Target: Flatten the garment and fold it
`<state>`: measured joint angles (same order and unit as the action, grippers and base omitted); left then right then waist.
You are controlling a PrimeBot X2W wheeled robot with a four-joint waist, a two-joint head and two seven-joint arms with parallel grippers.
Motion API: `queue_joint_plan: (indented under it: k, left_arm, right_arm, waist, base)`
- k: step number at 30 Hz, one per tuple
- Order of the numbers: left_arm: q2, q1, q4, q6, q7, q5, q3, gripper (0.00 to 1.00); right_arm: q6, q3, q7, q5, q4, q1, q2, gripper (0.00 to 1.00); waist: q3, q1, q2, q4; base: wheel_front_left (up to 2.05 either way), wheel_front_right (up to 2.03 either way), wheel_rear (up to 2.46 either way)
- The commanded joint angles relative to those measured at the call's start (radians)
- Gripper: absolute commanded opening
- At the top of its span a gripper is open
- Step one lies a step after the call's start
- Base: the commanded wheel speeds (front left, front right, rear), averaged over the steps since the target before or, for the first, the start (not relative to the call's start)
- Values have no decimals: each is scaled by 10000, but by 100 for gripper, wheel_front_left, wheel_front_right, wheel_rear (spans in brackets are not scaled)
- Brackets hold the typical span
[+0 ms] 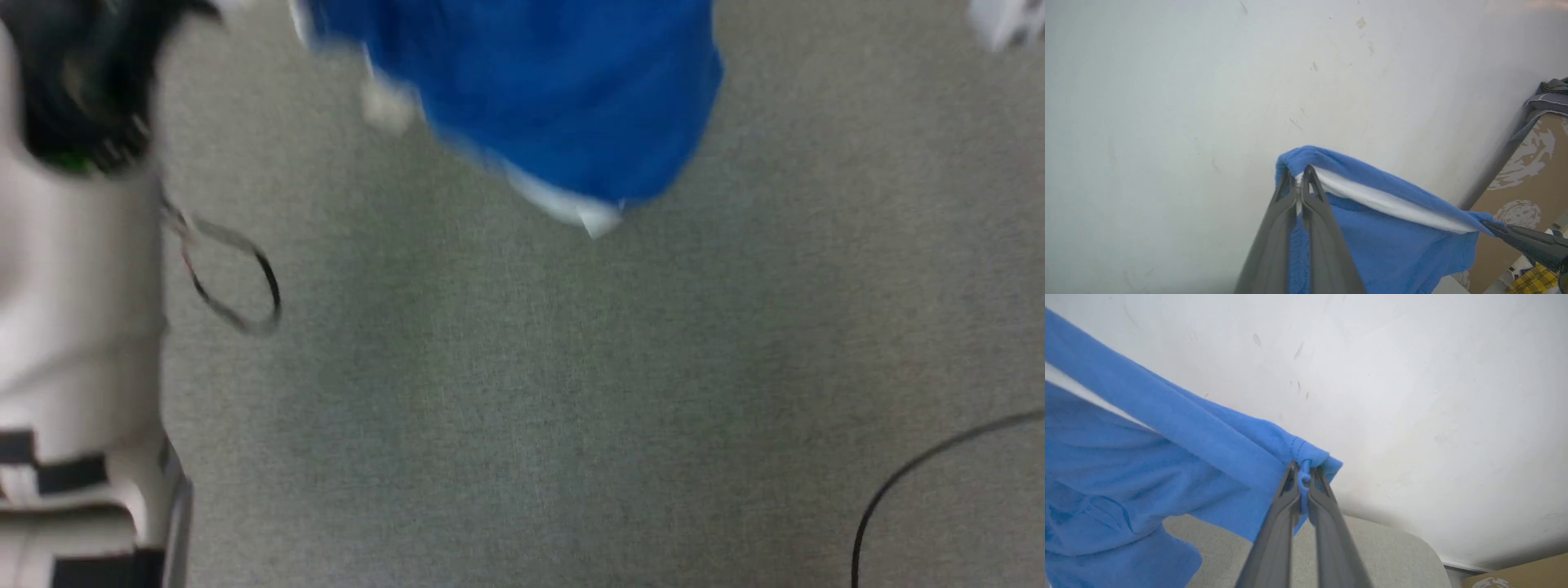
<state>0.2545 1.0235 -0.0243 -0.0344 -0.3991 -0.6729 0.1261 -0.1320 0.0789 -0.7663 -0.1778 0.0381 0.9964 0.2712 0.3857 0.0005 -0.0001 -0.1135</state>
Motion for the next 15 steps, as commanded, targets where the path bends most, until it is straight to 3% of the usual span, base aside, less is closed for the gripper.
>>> queue_joint_plan:
  k: [1,8,15]
  left_arm:
    - [99,843,-327,-159,432,279,-222,0]
    - [23,2532,-1278,-294,2194,669,-820,0]
    - [139,1487,-2231,302,2578,649,-598,0]
  right_arm:
    - [13,86,400,253,371,834,96,0]
    - [13,359,1776,907,1217,2724,-48,0]
    - [13,664,1718,480,1748,1757,-73,0]
  waist:
    - [1204,-5,1,-45]
    - [1605,-5,1,75]
    - [1277,-5,1,364]
  base:
    - [0,0,0]
    - [0,0,0]
    - [0,0,0]
